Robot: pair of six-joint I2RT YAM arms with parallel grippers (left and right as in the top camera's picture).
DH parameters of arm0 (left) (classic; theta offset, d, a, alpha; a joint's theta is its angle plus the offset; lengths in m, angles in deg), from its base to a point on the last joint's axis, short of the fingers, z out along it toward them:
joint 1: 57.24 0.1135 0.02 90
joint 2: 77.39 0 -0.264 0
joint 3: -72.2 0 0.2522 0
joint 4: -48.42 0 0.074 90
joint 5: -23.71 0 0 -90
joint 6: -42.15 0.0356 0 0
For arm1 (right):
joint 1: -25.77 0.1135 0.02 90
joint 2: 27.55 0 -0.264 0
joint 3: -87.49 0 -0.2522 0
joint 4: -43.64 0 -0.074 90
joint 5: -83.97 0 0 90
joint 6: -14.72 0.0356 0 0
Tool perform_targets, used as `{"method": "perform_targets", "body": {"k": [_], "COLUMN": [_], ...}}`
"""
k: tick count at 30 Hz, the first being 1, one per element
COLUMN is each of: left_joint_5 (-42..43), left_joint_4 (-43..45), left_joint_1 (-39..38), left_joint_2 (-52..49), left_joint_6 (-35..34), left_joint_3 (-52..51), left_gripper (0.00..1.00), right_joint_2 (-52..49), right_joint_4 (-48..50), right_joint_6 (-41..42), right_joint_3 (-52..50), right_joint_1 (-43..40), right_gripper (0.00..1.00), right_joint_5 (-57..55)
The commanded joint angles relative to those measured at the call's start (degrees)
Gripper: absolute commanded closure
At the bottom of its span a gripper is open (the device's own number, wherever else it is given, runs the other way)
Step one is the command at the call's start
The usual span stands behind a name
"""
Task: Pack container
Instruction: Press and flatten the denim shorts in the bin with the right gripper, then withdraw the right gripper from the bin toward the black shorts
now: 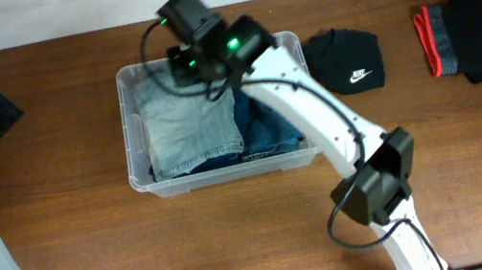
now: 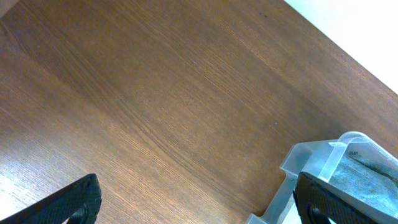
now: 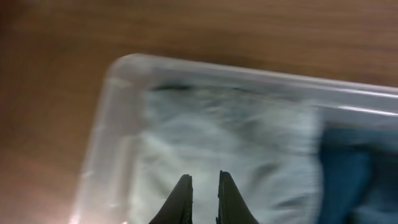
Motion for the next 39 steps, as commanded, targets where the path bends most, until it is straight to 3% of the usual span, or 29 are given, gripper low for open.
{"method": "perform_targets", "body": {"k": [1, 13, 19, 24, 33, 39], "left_joint_5": [-0.35, -0.35, -0.35, -0.35, -0.35, -0.35], "left_joint_4": [-0.02, -0.02, -0.02, -0.02, -0.02, -0.02], "left_joint_1": [0.15, 0.15, 0.15, 0.15, 0.15, 0.15], "left_joint_2": [-0.63, -0.63, -0.63, -0.63, -0.63, -0.63], "left_joint_6": [-0.35, -0.35, -0.35, -0.35, -0.35, -0.35], "left_joint_3": [-0.28, -0.28, -0.28, -0.28, -0.28, -0.28], "left_gripper": [0.01, 0.01, 0.01, 0.01, 0.01, 0.01], "right_joint_2": [-2.14, -3.17, -2.97, 0.5, 6.01, 6.27], "right_joint_4": [0.24, 14.45, 13.2, 8.41, -5.38, -15.56], "right_joint_6": [-0.39, 0.31, -1.79, -2.78, -2.75, -2.73], "right_joint_3": [-2.78, -21.33, -25.22, -20.7, -3.3, 1.05], "right_joint_1": [-1.57, -2.03, -2.14, -2.12, -1.25, 0.44], "right_gripper": [0.91, 0.92, 0.92, 0.92, 0.91, 0.91], "right_joint_5": [-1.14, 5.07, 2.95, -0.22, -1.14, 3.13]}}
